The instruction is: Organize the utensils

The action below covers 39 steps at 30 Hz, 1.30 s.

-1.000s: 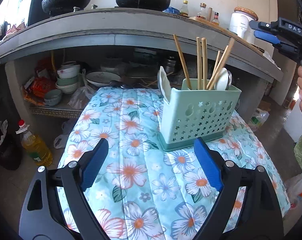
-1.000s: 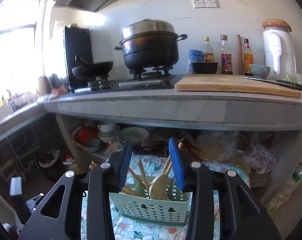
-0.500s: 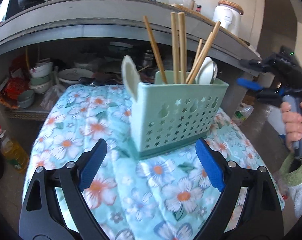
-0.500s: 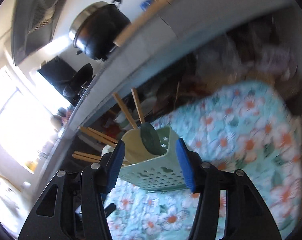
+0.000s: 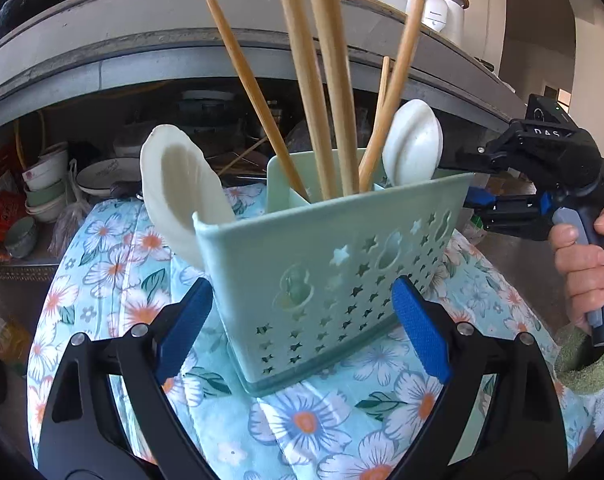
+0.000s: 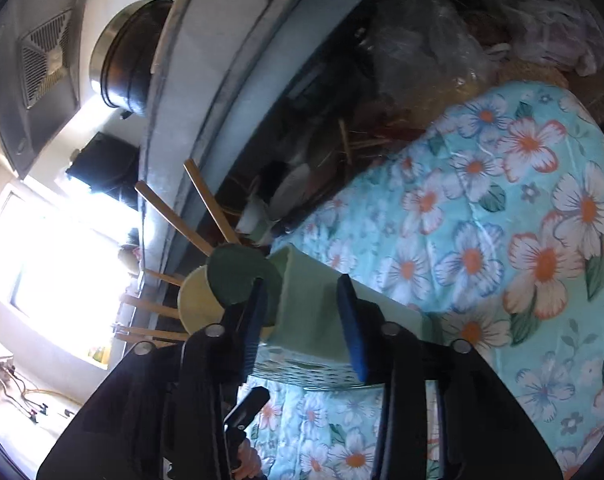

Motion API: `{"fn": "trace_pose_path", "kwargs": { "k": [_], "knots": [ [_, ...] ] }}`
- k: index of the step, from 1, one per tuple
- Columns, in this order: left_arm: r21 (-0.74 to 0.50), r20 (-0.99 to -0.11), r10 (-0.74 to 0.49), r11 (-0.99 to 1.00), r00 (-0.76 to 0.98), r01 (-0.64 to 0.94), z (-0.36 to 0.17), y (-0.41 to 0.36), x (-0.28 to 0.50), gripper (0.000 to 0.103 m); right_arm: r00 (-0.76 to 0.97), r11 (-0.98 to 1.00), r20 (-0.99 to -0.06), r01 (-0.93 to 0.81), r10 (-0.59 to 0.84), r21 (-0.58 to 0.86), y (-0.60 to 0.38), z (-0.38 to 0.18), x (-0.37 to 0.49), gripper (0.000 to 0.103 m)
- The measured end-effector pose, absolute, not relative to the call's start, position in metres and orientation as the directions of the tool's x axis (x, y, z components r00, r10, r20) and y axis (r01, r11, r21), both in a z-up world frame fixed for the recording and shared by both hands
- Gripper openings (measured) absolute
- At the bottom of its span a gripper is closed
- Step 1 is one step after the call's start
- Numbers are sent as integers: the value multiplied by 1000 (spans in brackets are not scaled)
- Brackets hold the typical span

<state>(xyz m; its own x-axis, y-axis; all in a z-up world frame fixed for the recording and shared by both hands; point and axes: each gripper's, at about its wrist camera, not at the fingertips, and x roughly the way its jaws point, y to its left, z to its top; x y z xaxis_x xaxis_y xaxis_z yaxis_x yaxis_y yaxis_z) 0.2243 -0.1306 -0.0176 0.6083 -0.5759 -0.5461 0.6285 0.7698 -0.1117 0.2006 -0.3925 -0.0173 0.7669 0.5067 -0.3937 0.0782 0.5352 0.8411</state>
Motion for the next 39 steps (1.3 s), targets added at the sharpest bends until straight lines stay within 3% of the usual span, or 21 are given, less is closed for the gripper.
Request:
{"fn": "trace_pose_path", "kwargs": {
  "k": [8,26,33,39],
  "knots": [
    [-115,-537,-575,775,618,621,-16,-132,230,87,773,594,-456,129,441,794,-379,-5,186,23],
    [-80,-576,-545,780,609,621,-15,-122,210,87,810,581,-440,155,388,799,-379,1,150,23],
    [-148,-592,-519,822,617,550,-1,-83,166,89,828,773,-520,185,210,607,-345,21,86,41],
    [-183,-609,-409,906,680,381,14,-56,138,95,778,925,-624,284,-68,254,-289,26,47,76]
  ]
}}
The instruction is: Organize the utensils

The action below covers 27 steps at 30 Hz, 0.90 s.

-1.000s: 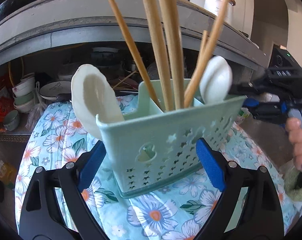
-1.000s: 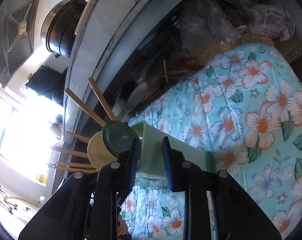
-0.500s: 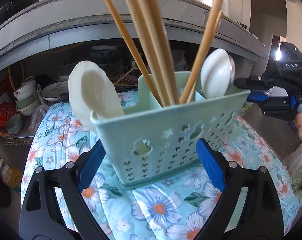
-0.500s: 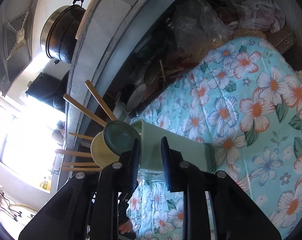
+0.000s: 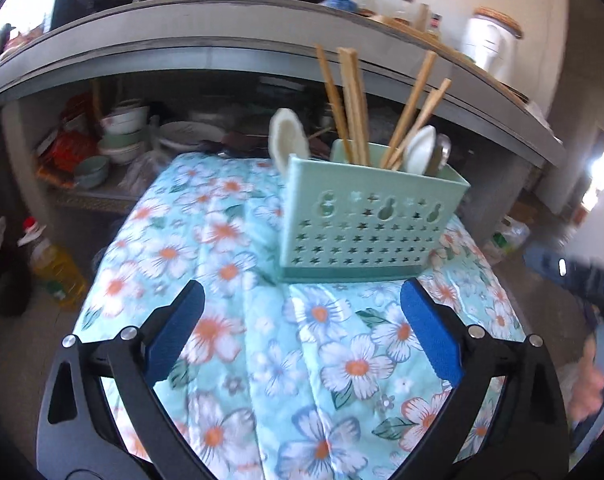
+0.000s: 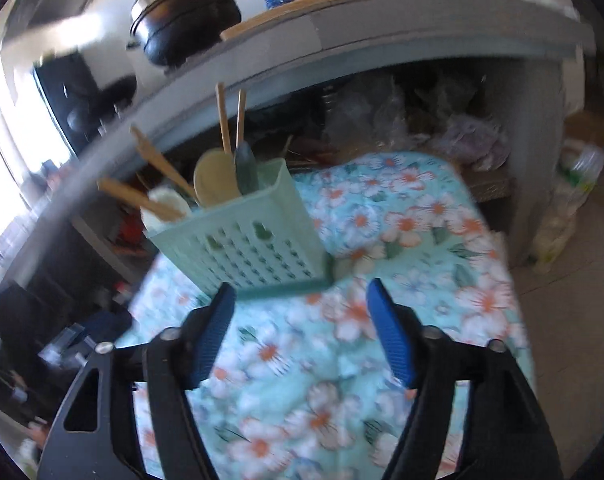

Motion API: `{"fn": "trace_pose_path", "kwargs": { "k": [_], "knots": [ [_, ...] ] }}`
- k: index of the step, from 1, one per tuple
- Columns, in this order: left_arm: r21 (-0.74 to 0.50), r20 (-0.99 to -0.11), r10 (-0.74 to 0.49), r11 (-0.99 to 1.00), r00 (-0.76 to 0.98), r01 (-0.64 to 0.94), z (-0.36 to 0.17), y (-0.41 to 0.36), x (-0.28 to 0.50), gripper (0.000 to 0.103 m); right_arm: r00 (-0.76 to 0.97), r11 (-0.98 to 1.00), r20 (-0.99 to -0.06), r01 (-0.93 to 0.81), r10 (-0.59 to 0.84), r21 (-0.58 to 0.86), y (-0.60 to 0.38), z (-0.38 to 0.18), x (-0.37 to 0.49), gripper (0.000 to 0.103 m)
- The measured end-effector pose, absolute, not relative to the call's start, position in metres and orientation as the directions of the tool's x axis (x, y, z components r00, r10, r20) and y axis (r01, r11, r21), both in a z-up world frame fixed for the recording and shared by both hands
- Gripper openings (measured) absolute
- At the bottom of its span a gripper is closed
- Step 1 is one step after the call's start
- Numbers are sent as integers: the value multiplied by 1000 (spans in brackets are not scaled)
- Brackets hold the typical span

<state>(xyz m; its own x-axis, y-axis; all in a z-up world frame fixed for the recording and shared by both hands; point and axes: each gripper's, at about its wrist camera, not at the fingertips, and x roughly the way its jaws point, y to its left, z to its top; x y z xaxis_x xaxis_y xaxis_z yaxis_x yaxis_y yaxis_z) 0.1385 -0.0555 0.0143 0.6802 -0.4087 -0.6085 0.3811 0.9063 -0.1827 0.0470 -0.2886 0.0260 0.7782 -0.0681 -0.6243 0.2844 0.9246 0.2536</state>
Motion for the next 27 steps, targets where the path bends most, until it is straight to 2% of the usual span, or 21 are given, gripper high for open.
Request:
{"fn": "trace_pose_path", "kwargs": {
  "k": [2,5,11,16,23,27],
  "knots": [
    [-172,-612,-355,932,707,319,22,-50,133,95,768,938,-623,308,-147,159,-275,25,39,86],
    [-120,-612,-249,967,751,223,33,-45,126,95,750,946,-621,321,-226,44,-258,22,34,96],
    [-29,-593,-124,991,795,133,48,-46,112,95,734,940,-601,326,-316,-96,-232,25,35,97],
    [-36,-542,-182,980,820,194,58,-44,94,95,731,937,-602,338,-322,-91,-226,29,34,97],
    [109,-565,-29,988,824,110,57,-58,98,95,722,934,-612,347,-323,-84,-225,31,38,97],
    [140,-587,0,985,810,102,53,-59,102,95,719,933,-617,350,-321,-78,-225,31,39,97]
  ]
}}
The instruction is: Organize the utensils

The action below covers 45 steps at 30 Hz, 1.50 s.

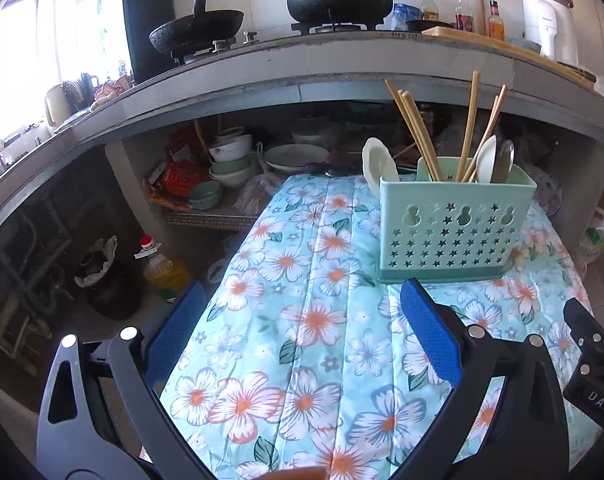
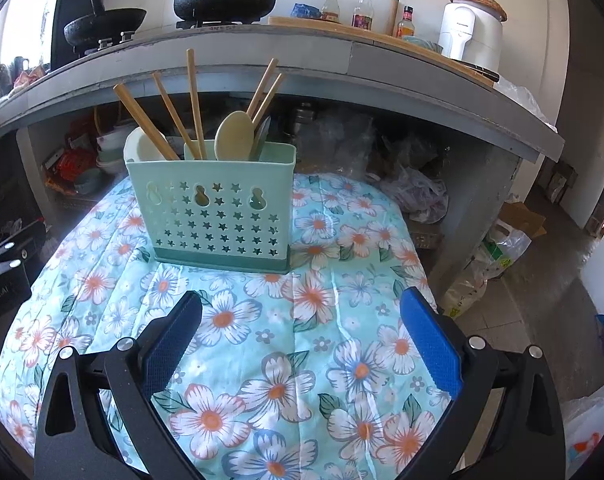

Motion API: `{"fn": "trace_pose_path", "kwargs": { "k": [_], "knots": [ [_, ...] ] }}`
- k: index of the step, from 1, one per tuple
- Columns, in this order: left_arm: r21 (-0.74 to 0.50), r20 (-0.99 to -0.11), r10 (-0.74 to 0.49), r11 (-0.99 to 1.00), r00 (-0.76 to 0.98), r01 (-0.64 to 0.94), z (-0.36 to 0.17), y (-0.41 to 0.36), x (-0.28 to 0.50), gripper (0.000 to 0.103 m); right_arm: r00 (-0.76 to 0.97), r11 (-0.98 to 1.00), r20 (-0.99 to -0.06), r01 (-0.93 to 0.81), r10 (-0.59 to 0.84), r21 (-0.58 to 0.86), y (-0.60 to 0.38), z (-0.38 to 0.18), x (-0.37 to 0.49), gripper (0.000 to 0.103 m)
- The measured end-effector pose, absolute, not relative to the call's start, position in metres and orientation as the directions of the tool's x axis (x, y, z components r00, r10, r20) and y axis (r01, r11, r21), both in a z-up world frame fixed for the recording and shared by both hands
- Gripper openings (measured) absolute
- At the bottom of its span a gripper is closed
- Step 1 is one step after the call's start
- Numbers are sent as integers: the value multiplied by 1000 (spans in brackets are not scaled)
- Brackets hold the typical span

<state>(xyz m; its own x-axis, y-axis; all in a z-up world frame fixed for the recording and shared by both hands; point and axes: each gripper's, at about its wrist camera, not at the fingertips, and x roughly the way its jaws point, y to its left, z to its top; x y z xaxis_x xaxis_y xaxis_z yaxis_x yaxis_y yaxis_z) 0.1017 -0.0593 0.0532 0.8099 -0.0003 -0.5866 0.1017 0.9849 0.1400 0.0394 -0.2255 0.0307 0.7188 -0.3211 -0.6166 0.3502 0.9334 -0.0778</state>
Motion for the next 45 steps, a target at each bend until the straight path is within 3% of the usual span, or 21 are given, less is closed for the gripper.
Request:
{"fn": "trace_pose_path", "kwargs": {
  "k": [28,45],
  "knots": [
    [142,-634,11,985,774,102,46,-61,107,95,674,928,-679,370,-292,-31,-234,23,47,97],
    [145,-645,7,983,764,113,44,-63,108,95,684,933,-667,358,-294,-44,-231,27,45,97]
  ]
}}
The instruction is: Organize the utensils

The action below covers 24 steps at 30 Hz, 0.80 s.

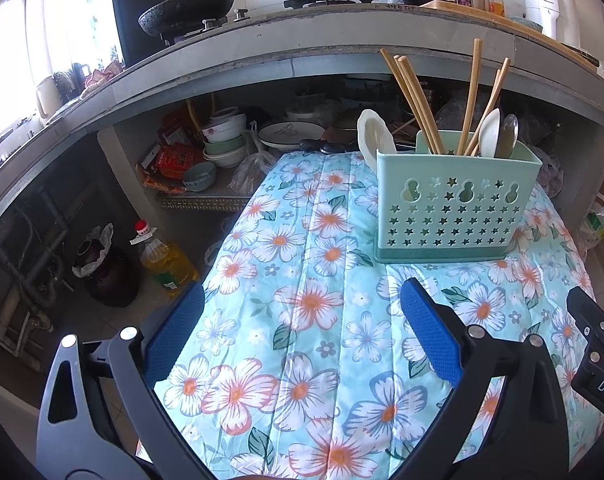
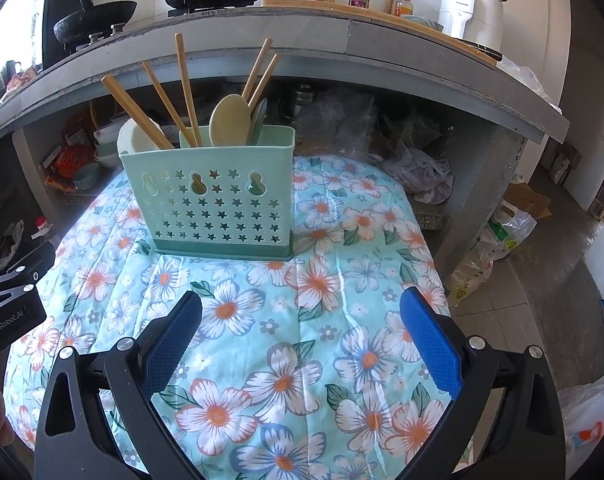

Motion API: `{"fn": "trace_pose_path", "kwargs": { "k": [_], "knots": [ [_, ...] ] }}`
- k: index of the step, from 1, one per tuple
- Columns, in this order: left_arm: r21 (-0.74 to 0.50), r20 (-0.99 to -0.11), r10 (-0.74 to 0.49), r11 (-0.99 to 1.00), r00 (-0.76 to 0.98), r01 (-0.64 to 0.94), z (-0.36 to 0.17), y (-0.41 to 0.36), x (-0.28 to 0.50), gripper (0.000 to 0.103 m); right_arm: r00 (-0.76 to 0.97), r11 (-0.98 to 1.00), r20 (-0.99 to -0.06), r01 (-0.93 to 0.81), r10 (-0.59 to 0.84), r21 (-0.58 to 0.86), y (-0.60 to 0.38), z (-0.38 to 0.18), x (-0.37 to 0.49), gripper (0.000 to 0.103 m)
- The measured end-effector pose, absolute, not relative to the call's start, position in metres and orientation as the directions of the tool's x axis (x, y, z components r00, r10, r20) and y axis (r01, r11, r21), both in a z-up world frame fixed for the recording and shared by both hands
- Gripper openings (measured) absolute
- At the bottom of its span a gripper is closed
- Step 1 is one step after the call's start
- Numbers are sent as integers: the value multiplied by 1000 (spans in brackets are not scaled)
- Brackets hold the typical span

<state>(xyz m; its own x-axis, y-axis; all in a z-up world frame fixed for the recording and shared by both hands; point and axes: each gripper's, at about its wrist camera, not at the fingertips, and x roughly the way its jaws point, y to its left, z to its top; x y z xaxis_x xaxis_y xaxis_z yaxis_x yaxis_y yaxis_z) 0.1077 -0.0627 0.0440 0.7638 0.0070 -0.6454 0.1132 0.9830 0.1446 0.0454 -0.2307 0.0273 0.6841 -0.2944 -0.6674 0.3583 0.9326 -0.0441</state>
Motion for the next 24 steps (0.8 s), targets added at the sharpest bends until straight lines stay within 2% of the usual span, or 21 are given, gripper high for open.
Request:
{"fn": "trace_pose_path", "kwargs": {
  "k": [24],
  "knots": [
    [143,-649,9,984,761,110,43,-61,109,95,687,933,-663,357,-296,-46,-231,29,45,97]
  ]
}}
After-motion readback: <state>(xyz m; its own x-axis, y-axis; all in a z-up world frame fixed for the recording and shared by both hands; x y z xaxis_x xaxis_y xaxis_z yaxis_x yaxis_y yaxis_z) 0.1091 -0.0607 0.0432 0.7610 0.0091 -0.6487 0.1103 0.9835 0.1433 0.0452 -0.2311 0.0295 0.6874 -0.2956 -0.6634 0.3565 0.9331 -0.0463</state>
